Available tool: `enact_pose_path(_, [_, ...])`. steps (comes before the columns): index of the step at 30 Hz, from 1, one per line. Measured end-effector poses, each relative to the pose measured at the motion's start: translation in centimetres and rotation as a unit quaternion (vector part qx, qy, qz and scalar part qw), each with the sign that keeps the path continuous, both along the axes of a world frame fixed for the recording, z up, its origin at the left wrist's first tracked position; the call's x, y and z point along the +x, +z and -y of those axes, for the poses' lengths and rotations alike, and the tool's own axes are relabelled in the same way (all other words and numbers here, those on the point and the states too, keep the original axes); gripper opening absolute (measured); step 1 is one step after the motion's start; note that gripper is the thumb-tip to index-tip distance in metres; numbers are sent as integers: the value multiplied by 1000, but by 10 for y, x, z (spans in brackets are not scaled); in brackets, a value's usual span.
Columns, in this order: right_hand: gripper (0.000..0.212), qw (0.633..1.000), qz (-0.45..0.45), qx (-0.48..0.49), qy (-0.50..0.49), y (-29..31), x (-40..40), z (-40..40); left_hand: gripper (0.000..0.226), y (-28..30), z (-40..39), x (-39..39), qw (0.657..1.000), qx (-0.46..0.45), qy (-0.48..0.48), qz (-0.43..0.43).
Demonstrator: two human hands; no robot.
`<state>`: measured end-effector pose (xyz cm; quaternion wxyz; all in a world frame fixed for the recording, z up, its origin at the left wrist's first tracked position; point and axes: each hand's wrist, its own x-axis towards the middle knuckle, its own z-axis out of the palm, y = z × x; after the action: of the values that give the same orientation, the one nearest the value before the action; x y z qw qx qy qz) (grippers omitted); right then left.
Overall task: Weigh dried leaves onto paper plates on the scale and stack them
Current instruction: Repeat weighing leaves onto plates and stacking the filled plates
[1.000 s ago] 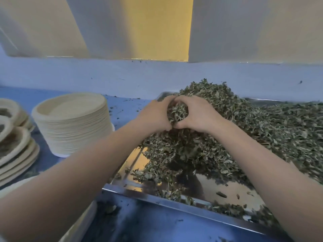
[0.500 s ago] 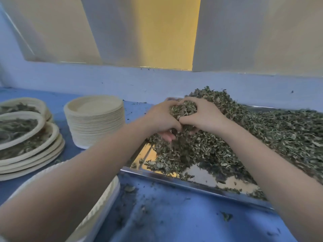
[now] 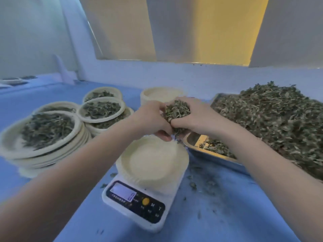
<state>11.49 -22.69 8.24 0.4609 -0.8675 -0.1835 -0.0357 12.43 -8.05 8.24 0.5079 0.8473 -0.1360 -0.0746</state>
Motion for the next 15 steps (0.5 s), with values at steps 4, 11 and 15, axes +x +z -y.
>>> enact_pose_path(4, [36, 994, -57, -54, 70, -15, -2, -29, 46, -10, -47, -14, 995, 92, -21, -42])
enact_pose_path(11, [75, 966, -90, -235, 62, 1, -3, -9, 40, -14, -78, -11, 982, 181, -16, 49])
enact_pose_path(15, [65, 979, -47, -191, 47, -8, 1, -8, 39, -24, -72, -7, 988, 132, 9, 80])
